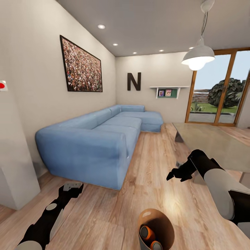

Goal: Put the three can of soda from the living room inside the tash can in the kitchen.

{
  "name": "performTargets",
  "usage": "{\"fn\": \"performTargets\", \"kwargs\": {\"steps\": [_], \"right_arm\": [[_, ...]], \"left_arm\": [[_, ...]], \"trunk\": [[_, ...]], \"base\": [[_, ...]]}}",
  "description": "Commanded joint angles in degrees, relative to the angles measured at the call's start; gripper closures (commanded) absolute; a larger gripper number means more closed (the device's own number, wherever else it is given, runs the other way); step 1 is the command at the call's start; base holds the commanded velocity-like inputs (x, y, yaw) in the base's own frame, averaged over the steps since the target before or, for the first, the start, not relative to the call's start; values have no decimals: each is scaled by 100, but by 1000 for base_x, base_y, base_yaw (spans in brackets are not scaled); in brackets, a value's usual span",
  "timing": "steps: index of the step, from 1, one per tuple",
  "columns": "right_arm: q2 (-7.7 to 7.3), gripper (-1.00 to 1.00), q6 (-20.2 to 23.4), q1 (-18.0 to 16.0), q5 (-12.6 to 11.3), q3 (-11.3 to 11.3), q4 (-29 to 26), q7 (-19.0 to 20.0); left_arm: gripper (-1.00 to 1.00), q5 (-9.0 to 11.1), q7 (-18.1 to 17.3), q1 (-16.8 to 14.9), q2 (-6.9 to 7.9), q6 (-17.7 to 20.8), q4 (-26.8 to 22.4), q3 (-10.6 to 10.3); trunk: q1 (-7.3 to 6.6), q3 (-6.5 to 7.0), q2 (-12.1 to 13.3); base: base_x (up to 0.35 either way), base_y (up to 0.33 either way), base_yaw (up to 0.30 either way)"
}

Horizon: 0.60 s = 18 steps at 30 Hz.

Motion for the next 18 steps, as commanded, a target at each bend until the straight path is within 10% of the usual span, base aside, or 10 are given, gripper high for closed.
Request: {"fn": "performTargets", "kwargs": {"steps": [1,18], "right_arm": [[1,-100,0,1,1,0,0,0],[4,-100,0,9,4,6,4,0]], "left_arm": [[-100,-3,2,-1,0,0,1,-2],[-100,-15,8,-3,0,98,7,-1]], "trunk": [[-2,13,2],[-64,231,61]], "base": [[0,0,0],[0,0,0]]}}
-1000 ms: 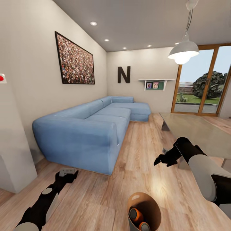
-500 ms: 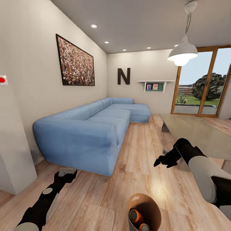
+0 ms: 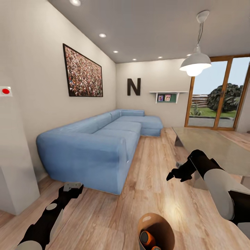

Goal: Put the three can of soda from the living room inside the tash can in the kitchen.

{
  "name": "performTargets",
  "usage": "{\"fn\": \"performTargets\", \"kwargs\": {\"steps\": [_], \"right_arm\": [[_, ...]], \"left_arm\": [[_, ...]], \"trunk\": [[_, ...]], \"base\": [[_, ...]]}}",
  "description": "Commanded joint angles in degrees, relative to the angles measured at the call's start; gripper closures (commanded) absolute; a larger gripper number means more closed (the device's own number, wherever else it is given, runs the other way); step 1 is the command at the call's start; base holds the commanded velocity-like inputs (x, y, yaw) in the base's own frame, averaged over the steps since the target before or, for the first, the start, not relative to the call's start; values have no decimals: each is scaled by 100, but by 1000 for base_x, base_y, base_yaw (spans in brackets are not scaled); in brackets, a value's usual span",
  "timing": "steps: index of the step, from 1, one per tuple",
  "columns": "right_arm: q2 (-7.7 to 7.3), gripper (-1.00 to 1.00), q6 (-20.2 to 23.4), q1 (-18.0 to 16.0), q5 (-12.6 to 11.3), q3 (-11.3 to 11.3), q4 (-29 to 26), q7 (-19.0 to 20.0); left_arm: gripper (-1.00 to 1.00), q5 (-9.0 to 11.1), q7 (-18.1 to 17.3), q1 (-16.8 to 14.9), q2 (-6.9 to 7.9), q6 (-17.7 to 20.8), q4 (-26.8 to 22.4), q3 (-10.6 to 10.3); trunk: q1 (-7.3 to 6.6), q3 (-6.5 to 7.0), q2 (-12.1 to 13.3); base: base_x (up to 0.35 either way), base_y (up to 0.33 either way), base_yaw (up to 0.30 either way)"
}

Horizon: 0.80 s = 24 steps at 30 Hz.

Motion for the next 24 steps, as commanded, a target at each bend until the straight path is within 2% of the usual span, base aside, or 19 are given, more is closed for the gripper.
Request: {"fn": "performTargets", "kwargs": {"steps": [1,4,15,24], "right_arm": [[0,-100,0,1,2,1,1,0],[-2,-100,0,29,5,-3,-14,0],[12,-100,0,54,7,3,-30,0],[-6,-100,0,55,7,3,-32,0]], "left_arm": [[-100,3,2,0,0,19,-1,0],[-100,43,3,0,-6,67,-15,1],[-100,83,-1,8,-11,21,-78,1],[-100,37,-8,8,-9,97,-34,0]], "trunk": [[-23,9,41],[-89,36,161],[-89,-65,161],[-286,15,522]], "base": [[0,0,0],[0,0,0],[0,0,0],[0,0,0]]}}
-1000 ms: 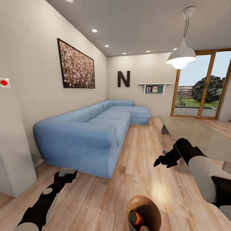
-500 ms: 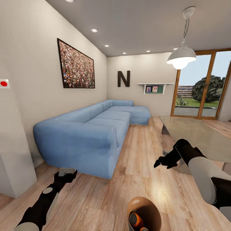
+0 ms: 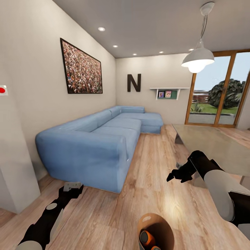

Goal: Put the three can of soda from the living room inside the tash can in the kitchen.

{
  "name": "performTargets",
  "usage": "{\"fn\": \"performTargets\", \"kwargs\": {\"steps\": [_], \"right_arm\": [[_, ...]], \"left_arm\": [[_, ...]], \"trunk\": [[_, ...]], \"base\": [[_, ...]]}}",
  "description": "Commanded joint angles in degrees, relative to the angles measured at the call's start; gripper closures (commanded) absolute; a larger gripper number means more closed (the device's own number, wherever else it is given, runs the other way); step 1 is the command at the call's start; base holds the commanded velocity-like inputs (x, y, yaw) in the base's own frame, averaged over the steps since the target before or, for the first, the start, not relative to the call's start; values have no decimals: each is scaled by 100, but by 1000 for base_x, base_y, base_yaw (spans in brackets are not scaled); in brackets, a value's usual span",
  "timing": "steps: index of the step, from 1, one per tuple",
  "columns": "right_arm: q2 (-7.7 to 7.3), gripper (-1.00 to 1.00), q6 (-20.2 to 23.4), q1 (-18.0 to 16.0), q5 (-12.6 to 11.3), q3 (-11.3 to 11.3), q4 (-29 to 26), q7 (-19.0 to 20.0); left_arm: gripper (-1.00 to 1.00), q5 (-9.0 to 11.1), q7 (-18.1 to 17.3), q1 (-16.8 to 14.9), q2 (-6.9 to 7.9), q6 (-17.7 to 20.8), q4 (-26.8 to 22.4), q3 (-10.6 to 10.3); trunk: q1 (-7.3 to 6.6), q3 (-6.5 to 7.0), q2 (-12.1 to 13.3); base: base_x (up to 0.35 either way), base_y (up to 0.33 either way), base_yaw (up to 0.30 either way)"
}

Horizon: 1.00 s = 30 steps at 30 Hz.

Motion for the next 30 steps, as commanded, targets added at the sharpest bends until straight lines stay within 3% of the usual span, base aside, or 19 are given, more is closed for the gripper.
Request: {"fn": "performTargets", "kwargs": {"steps": [1,16,30], "right_arm": [[0,-100,0,0,1,0,0,0],[3,-100,0,25,1,3,8,-21],[36,-100,0,226,-7,-7,12,-307]], "left_arm": [[-100,0,0,0,0,0,0,0],[-100,-37,1,-3,2,20,27,-7],[-100,-52,7,-8,0,27,38,-7]], "trunk": [[-23,9,41],[-352,142,643],[-660,266,1204]], "base": [[0,0,0],[0,0,0],[0,0,0]]}}
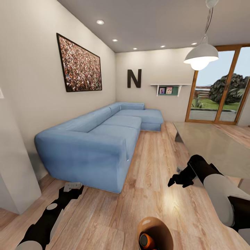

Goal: Put the three can of soda from the living room inside the tash can in the kitchen.

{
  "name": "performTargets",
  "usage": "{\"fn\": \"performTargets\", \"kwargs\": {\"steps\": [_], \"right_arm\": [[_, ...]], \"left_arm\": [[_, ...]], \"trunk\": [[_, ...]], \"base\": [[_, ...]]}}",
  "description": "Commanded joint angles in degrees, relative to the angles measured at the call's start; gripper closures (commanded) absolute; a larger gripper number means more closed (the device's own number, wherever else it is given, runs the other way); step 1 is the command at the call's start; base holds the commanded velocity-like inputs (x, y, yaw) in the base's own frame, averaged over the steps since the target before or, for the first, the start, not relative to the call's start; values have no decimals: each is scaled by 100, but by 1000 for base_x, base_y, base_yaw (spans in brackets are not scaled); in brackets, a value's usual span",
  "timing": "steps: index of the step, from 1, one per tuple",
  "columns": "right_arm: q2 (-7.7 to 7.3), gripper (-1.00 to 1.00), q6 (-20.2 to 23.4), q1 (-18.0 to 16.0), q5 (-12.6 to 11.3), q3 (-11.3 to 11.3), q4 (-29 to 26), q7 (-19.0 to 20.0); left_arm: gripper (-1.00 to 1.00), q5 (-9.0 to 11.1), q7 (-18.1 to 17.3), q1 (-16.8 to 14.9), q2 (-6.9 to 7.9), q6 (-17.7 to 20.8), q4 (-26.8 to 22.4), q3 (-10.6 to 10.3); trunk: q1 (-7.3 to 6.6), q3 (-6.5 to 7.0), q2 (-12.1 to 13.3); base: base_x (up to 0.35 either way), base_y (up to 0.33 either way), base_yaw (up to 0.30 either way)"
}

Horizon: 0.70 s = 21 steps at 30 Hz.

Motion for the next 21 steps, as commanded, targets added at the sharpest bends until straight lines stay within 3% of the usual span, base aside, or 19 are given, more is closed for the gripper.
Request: {"fn": "performTargets", "kwargs": {"steps": [1,21], "right_arm": [[0,-100,0,1,-1,0,0,0],[28,-100,-19,562,-2,-1,-19,-261]], "left_arm": [[-100,0,0,0,0,0,0,0],[-100,7,48,-1,0,-8,802,-8]], "trunk": [[-23,9,41],[-462,186,843]], "base": [[0,0,0],[0,0,0]]}}
